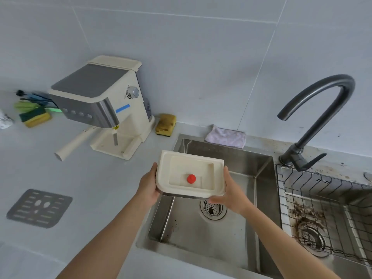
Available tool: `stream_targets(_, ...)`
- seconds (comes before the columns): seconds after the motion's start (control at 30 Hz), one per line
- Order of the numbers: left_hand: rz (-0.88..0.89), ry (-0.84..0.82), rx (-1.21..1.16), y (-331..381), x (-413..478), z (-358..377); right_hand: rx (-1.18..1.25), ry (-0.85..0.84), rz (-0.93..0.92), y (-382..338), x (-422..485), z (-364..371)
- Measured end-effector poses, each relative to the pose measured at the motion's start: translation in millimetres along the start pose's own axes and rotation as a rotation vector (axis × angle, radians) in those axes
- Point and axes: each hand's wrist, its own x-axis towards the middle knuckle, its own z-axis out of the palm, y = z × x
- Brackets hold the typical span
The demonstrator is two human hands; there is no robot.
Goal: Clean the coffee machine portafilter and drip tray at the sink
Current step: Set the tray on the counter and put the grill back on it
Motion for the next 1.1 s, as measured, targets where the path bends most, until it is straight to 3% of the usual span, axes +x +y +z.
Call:
stream_targets(0.43,0.091,0.163,0.417,6.0,1.9,-105.7,-0.027,-0.022,-0.029,-31.9,2.0,85.5)
stream_targets(0.83,0.167,-0.108,1.045,35.8,81.2,-240.6,-0.179,0.092,0.215,-63.5,28.6,227.4)
stream_targets(1.1,0.19,-0.309,1.259,34.3,92.4,-286.4,-0.182,0.166,0.35,-81.7,2.5,288.8)
